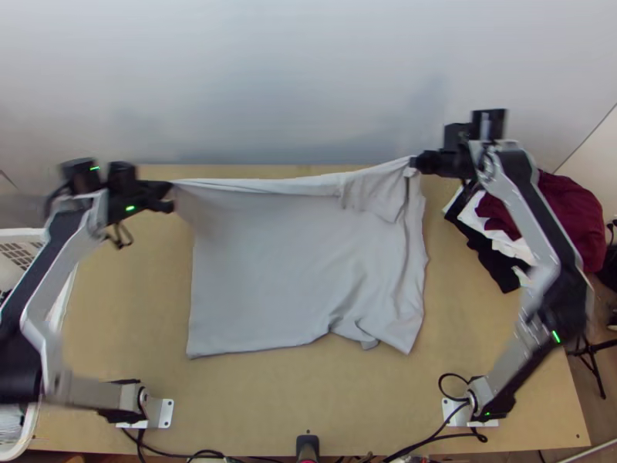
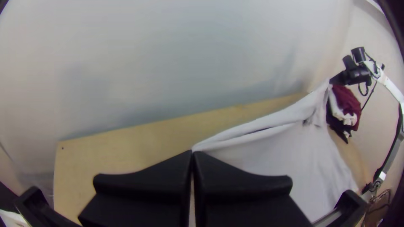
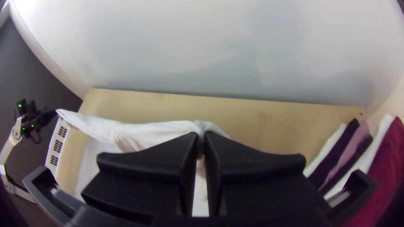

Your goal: Fold the t-shirt

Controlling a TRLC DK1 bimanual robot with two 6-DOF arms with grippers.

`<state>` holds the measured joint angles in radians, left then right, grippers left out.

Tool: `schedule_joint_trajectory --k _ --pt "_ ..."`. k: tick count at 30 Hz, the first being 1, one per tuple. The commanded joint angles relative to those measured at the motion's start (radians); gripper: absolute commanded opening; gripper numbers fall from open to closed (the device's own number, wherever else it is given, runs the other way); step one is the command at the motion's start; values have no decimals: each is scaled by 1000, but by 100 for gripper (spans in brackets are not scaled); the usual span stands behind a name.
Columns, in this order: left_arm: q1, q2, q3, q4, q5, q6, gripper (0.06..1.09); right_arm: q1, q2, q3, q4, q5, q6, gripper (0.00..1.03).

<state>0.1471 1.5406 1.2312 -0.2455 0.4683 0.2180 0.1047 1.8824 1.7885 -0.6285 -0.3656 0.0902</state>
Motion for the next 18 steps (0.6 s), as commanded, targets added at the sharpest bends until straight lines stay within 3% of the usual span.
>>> schedule_joint_trajectory --k 1,4,10,18 --pt "-70 404 206 43 -126 90 10 10 429 374 -43 22 -66 3" --pt "-76 500 344 -3 -140 83 10 16 563 575 -112 51 -126 3" --pt "-109 604 481 -55 -207 84 10 13 601 565 -82 80 -138 3" --pt "-127 579 465 -133 -212 101 10 7 597 522 -120 79 -132 3"
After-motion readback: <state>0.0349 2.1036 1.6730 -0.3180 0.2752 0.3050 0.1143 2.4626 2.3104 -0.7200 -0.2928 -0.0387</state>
